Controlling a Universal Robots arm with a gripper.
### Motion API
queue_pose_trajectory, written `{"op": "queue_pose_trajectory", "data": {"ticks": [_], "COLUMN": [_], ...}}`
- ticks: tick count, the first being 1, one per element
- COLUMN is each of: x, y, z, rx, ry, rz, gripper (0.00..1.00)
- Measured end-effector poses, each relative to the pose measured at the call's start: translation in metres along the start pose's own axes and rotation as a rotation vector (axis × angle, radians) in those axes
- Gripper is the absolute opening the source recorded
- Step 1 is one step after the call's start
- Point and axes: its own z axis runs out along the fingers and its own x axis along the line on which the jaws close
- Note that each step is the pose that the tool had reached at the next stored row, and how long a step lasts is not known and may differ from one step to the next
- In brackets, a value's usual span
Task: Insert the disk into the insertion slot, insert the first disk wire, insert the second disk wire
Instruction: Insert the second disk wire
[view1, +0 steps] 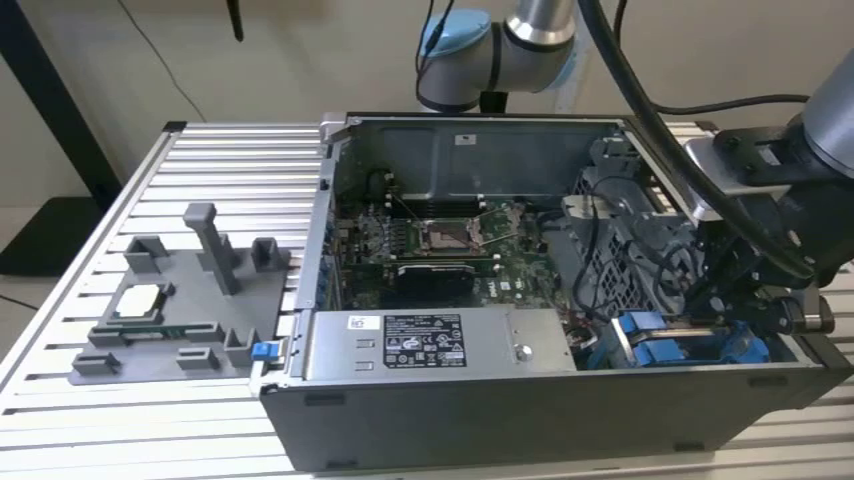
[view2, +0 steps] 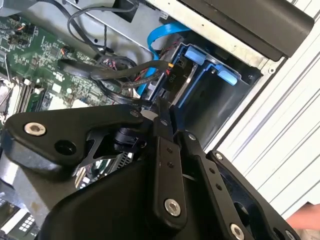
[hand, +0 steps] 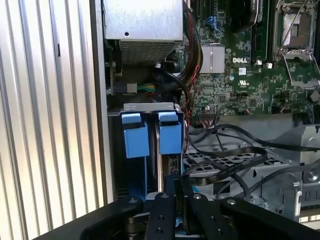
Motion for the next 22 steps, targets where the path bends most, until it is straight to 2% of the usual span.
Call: {"op": "queue_pose_trajectory", "data": {"ticks": [13,22], "x": [-0.0012,-0.0015], "y": [-0.0023,-0.0034], "z": [0.0097,0.0119], "rx": [0.0071,0.0084], "ry": [-0.0141,-0.015], "rz": [0.0,-0.001], "gripper": [0.0,0.0]}}
